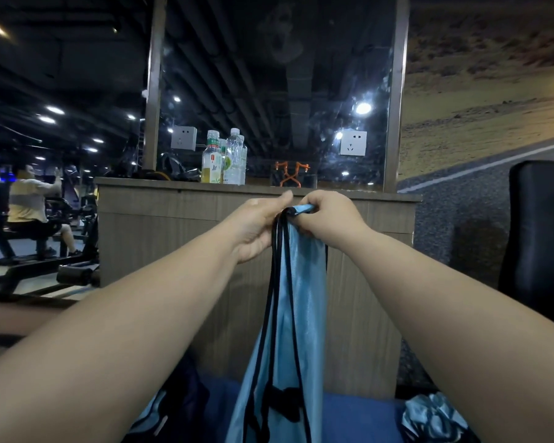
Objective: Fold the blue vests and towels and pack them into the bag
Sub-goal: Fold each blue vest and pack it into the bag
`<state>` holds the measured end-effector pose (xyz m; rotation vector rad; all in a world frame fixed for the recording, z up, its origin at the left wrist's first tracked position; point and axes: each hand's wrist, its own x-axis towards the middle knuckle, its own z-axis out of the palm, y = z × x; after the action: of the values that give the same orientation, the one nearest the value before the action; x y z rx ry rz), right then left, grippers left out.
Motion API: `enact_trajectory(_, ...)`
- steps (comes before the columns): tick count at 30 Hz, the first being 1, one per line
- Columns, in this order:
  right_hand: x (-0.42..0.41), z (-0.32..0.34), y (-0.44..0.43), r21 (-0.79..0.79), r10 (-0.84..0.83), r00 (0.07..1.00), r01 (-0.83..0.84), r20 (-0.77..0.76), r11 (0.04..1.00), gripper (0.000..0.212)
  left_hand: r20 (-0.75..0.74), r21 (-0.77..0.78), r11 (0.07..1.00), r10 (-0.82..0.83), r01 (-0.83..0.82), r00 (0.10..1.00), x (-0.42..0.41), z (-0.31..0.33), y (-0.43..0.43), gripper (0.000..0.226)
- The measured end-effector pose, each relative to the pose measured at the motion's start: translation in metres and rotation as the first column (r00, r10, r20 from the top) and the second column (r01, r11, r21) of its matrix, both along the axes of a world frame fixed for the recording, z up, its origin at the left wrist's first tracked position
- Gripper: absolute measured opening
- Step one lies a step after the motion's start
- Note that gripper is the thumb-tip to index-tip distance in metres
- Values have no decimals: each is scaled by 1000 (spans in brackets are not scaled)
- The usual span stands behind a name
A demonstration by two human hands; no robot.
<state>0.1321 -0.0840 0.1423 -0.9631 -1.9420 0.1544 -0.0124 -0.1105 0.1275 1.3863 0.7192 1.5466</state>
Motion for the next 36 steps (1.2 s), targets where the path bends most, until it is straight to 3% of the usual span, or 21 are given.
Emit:
enact_trajectory(2, -1, 0, 1, 13, -60, 998, 59, 9, 998, 8, -79, -2, 1000, -4, 3, 997, -2, -5, 4, 51)
enact_trajectory(10, -2, -2, 6, 5, -117, 992, 117, -52, 993, 22, -418, -64, 992, 70, -107, 906, -8, -27, 11, 22)
enact_trajectory(16, -5, -6, 14, 34, -159, 982, 163, -99, 986, 26, -646, -87, 982, 70, -165, 760, -7, -40, 9, 30)
enact_trajectory(19, 1, -4, 16, 65, -208, 962, 222, -179, 973, 14, -758, -127, 976, 21, -179, 652, -12, -50, 10, 40)
enact_trajectory(22, 10, 0, 19, 11, -193, 944, 203, -269, 979, 12, -776, -164, 961, 14, -224, 630, -16, -57, 10, 36)
enact_trajectory(27, 13, -5, 15, -99, -135, 920, 105, -367, 989, 11, -713, -170, 952, 60, -255, 699, -13, -55, 11, 19)
enact_trajectory(30, 10, -12, 8, -118, 104, 963, -137, -249, 983, 8, -695, -144, 953, 95, -267, 713, -14, -56, 15, 16)
enact_trajectory(31, 10, -15, 5, -156, 194, 969, -217, -152, 964, 7, -686, -135, 954, 105, -267, 720, -14, -57, 15, 14)
enact_trajectory(32, 11, -17, 2, -211, 248, 969, -240, 8, 948, 25, -677, -124, 958, 110, -260, 728, -15, -57, 17, 13)
enact_trajectory(34, 11, -24, 0, -295, 245, 903, -141, 353, 945, 59, -667, -88, 963, 132, -253, 734, -15, -58, 18, 17)
enact_trajectory(36, 6, -31, 1, -258, 169, 826, -30, 537, 966, 68, -654, -54, 959, 176, -278, 736, -14, -59, 18, 19)
